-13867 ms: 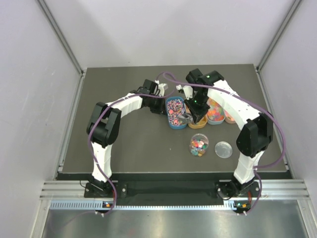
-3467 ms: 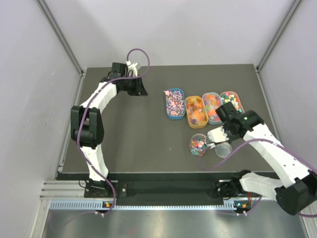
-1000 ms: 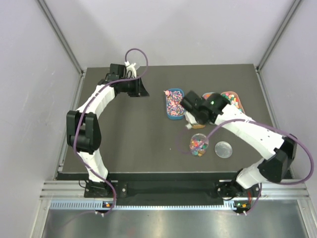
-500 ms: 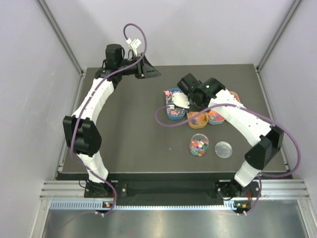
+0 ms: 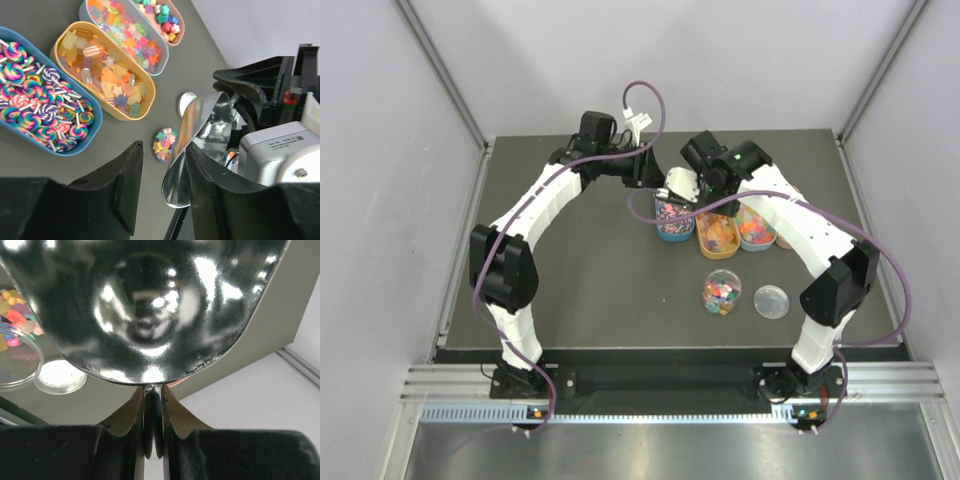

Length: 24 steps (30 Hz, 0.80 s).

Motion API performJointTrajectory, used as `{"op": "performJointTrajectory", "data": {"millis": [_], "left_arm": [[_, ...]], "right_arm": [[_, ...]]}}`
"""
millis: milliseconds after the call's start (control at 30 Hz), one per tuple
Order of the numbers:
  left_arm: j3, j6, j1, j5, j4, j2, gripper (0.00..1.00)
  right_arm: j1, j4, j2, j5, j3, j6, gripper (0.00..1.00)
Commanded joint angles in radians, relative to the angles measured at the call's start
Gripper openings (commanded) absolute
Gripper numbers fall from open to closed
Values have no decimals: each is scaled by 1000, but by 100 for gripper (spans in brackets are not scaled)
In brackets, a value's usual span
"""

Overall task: Pack the candies
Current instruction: Adjust the spatula.

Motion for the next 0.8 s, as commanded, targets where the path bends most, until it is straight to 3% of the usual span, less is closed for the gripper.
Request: {"op": "performJointTrajectory", "data": {"millis": [0,467,767], "left_arm": [[-7,81,4,-62,-32,-13,44],[2,113,-19,-110,-46,16,42],[38,113,-33,-114,-43,51,42]], "right_arm": [[0,2,-47,-27,29,29,0],[0,53,-130,-34,158,64,0],[-3,79,-139,-136,275,88,0]]}}
